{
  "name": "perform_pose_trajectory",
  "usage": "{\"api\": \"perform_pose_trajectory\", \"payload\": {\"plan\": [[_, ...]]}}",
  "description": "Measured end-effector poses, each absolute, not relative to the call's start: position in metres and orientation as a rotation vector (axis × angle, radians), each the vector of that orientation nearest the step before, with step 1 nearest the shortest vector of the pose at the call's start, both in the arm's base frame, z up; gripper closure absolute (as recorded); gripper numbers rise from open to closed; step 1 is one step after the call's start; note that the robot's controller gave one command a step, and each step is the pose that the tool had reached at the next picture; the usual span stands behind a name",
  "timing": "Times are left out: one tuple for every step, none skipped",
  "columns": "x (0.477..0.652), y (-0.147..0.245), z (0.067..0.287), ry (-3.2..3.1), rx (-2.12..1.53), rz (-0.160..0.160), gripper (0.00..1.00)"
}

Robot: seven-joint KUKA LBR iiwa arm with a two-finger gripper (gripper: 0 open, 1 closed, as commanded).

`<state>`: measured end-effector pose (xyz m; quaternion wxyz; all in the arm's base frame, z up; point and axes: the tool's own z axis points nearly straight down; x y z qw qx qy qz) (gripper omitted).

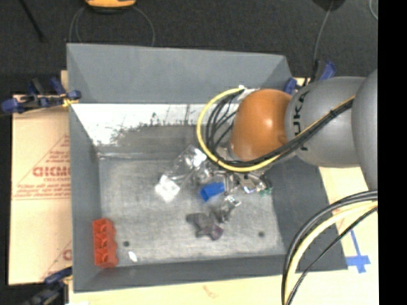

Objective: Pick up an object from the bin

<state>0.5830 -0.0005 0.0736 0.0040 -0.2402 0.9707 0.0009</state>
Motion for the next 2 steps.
{"api": "perform_pose_trajectory", "payload": {"plan": [[0.586,0.0,0.078,3.033,-0.751,-0.002,1.0],[0.636,-0.059,0.246,2.825,-1.351,-0.01,1.0]]}}
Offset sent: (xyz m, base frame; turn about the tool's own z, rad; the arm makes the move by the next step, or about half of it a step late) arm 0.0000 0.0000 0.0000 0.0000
